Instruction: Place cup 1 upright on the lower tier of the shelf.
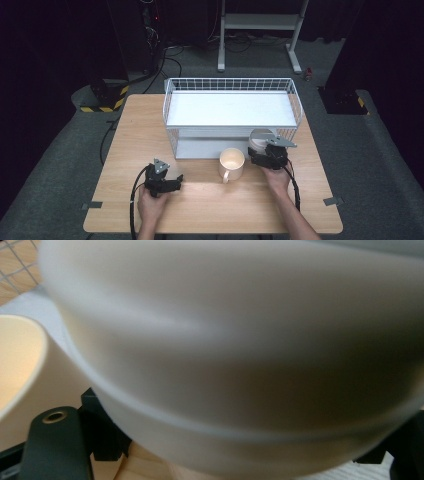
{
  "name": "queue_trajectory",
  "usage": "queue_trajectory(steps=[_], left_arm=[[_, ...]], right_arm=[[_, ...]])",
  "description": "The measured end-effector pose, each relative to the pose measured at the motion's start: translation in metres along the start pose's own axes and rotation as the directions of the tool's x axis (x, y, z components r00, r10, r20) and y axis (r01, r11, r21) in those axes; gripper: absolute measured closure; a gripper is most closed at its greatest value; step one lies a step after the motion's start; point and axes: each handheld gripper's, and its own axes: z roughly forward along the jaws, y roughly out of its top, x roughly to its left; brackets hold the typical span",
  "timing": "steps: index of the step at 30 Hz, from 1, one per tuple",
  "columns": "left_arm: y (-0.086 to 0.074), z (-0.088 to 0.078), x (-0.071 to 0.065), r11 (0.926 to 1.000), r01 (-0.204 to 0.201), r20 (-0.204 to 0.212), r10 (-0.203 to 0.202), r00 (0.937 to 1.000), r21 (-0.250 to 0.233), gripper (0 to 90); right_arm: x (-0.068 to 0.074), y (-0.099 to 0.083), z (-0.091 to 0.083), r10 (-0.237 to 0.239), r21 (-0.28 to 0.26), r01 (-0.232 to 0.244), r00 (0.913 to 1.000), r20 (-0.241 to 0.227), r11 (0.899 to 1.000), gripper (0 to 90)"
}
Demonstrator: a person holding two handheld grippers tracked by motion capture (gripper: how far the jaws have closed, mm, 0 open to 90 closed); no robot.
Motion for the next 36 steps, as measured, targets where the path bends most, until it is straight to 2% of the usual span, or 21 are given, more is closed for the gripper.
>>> queue_trajectory(steps=[5, 16, 23, 26, 29, 31, 32, 36], left_arm=[[0.000, 0.000, 0.000, 1.0000, 0.002, 0.001, -0.002, 1.0000, 0.002, 15.1], [0.000, 0.000, 0.000, 1.0000, -0.002, 0.000, 0.002, 1.0000, 0.005, 15.3], [0.000, 0.000, 0.000, 1.0000, 0.003, 0.000, -0.003, 1.0000, 0.002, 15.4], [0.000, 0.000, 0.000, 1.0000, 0.003, 0.000, -0.003, 1.0000, 0.002, 15.4], [0.000, 0.000, 0.000, 1.0000, -0.001, 0.001, 0.001, 1.0000, 0.005, 15.4], [0.000, 0.000, 0.000, 1.0000, 0.002, 0.002, -0.002, 1.0000, 0.002, 15.4], [0.000, 0.000, 0.000, 1.0000, 0.002, 0.002, -0.002, 1.0000, 0.002, 15.4], [0.000, 0.000, 0.000, 1.0000, 0.002, 0.002, -0.002, 1.0000, 0.002, 15.4]], right_arm=[[0.000, 0.003, 0.005, 0.018, 0.008, -0.018, 0.9998, 0.009, 1.000, 18.5], [-0.001, 0.005, 0.015, -0.025, -0.002, 0.025, 0.9990, 0.036, 1.000, 18.6], [-0.004, 0.005, 0.015, -0.041, -0.007, 0.041, 0.9987, 0.032, 0.999, 18.4], [-0.006, 0.005, 0.014, -0.044, -0.002, 0.044, 0.9989, 0.013, 0.999, 17.4], [-0.004, 0.005, 0.013, -0.022, 0.018, 0.022, 0.9997, 0.009, 1.000, 13.6], [-0.005, 0.006, 0.012, -0.039, 0.014, 0.039, 0.9992, 0.007, 0.999, 12.6], [-0.004, 0.006, 0.011, -0.026, 0.018, 0.026, 0.9996, 0.006, 0.999, 12.0], [-0.004, 0.005, 0.008, -0.039, 0.033, 0.039, 0.9992, 0.007, 0.999, 12.4]])
